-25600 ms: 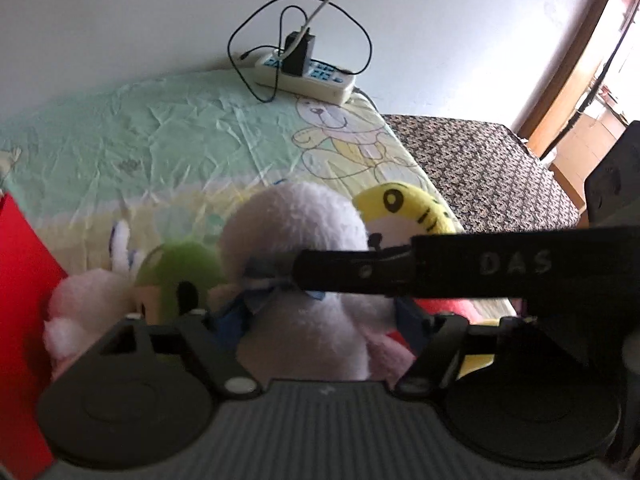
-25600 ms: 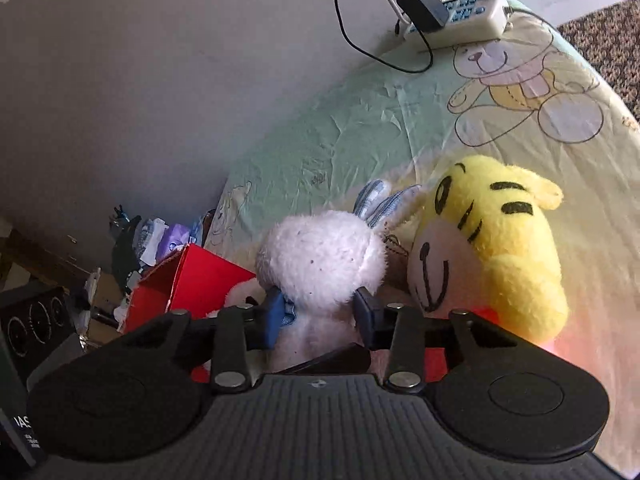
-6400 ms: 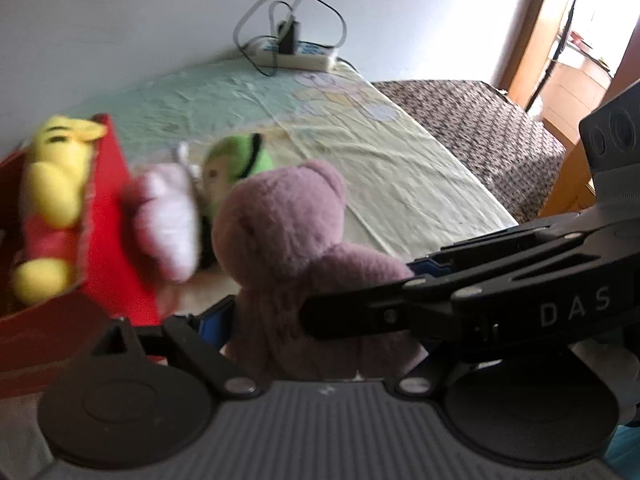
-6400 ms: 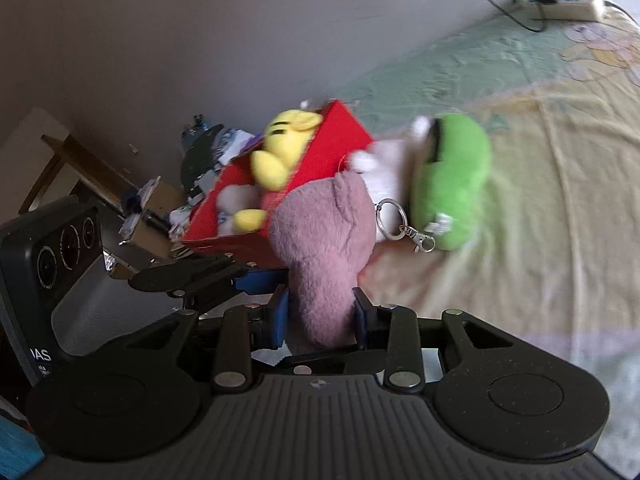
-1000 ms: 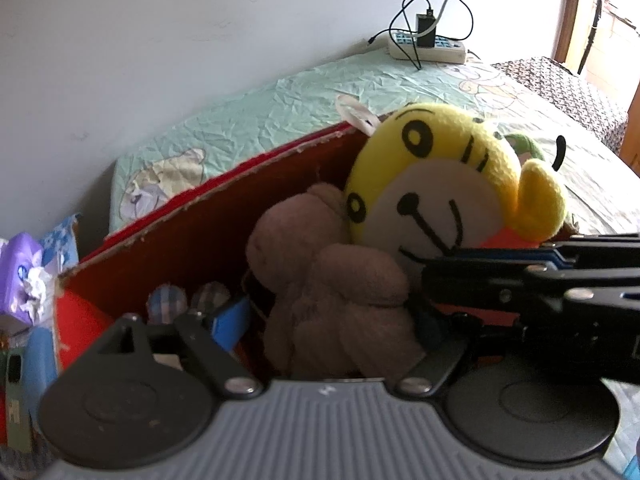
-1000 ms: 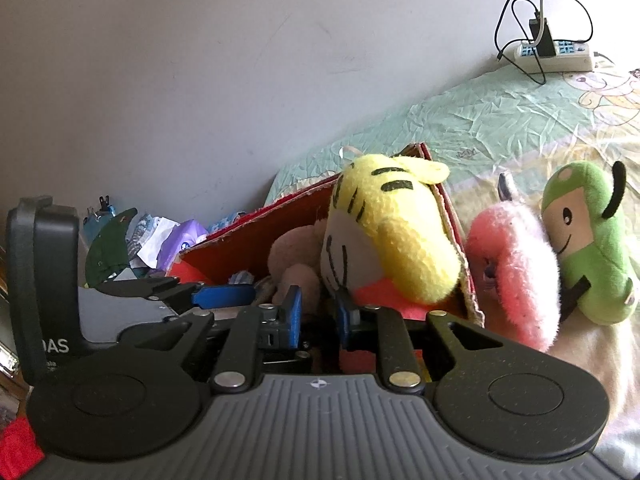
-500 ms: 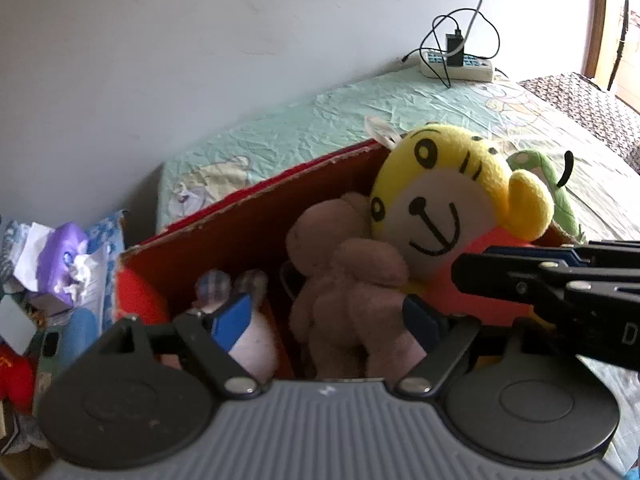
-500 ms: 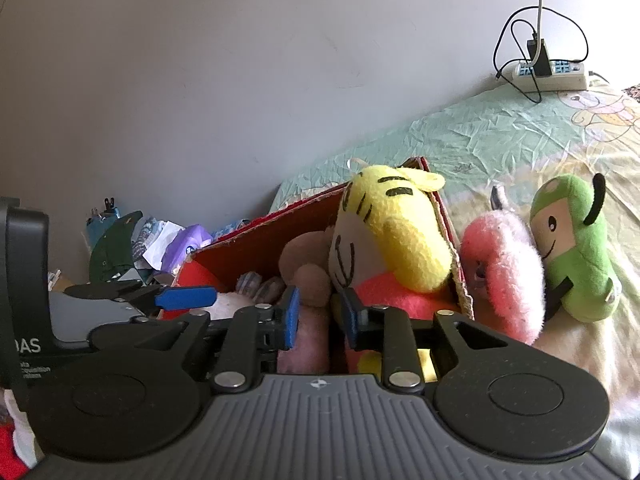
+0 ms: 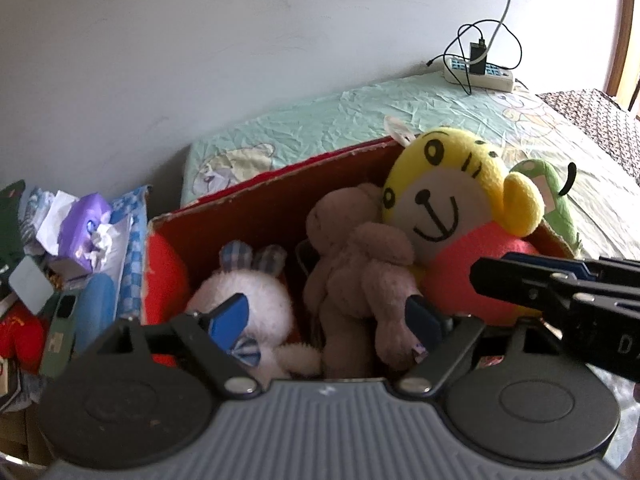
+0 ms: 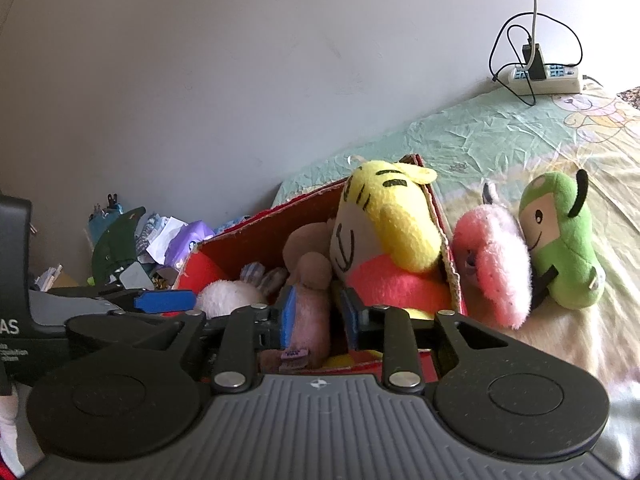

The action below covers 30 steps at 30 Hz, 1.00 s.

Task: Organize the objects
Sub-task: 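Open the right gripper and lift it out of the red box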

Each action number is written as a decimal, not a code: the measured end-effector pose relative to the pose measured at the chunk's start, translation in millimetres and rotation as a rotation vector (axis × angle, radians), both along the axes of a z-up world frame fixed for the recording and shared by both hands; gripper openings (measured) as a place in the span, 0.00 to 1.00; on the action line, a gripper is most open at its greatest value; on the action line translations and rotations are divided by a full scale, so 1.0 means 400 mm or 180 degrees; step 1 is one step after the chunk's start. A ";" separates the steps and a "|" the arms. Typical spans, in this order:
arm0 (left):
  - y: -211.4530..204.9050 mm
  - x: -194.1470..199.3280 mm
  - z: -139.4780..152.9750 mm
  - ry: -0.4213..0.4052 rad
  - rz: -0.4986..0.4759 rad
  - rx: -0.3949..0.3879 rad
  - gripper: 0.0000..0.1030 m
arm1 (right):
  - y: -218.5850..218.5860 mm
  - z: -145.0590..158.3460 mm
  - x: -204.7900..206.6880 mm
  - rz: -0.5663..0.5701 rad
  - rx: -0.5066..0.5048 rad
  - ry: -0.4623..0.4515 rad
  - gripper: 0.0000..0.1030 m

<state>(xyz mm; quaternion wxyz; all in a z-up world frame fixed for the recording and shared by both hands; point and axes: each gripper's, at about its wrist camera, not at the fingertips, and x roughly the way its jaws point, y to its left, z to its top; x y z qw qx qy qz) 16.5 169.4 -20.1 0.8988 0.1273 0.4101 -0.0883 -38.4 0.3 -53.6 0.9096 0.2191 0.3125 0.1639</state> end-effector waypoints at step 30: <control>0.024 -0.098 0.036 -0.0010 0.0697 0.0039 0.83 | -0.013 0.019 -0.026 0.0603 0.0024 0.0002 0.31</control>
